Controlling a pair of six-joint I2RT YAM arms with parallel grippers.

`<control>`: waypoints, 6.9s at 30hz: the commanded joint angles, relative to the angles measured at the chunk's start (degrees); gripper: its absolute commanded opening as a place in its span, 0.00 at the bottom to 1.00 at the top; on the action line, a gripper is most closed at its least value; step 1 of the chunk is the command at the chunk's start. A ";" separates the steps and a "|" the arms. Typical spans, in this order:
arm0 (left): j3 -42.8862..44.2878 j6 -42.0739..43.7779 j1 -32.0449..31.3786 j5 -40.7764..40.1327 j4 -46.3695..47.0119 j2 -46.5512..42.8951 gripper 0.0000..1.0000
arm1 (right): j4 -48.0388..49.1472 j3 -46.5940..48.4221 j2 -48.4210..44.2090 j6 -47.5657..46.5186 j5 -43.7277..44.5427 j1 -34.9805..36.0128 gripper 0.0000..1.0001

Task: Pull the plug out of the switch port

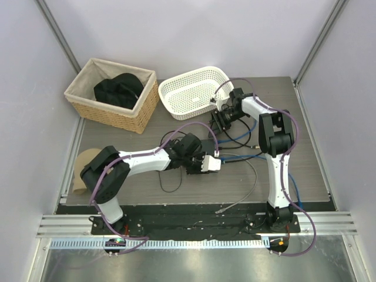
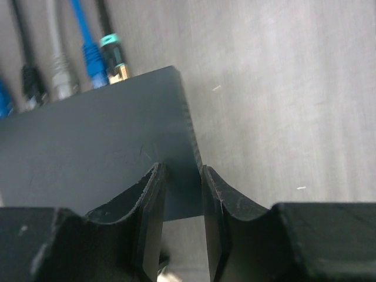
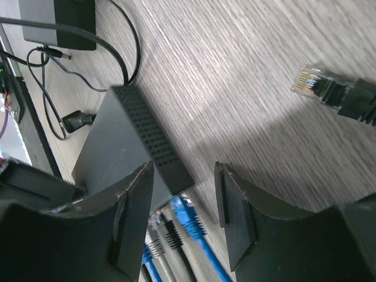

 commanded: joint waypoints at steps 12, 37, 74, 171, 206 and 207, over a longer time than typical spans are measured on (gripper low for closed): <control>-5.12 -2.93 7.30 -18.78 -5.37 -12.70 0.37 | -2.71 -11.09 -4.69 4.14 -2.68 0.54 0.54; 10.09 -35.28 14.16 1.45 -11.36 3.54 0.00 | -0.34 -16.97 -7.06 8.19 2.77 -1.13 0.58; 10.88 -33.52 10.73 -5.67 -10.91 9.00 0.00 | 5.29 -18.20 -0.47 16.72 9.10 -1.93 0.27; 11.32 -31.86 7.92 -8.40 -9.07 10.49 0.00 | 7.05 -21.37 -4.34 16.27 10.77 -2.36 0.34; 13.08 -32.56 7.57 -8.04 -8.63 12.51 0.00 | 4.85 -29.90 -7.06 16.36 30.63 7.83 0.01; 13.17 -32.47 7.57 -8.13 -8.80 12.51 0.00 | 4.85 -29.81 -7.15 16.45 30.72 7.66 0.01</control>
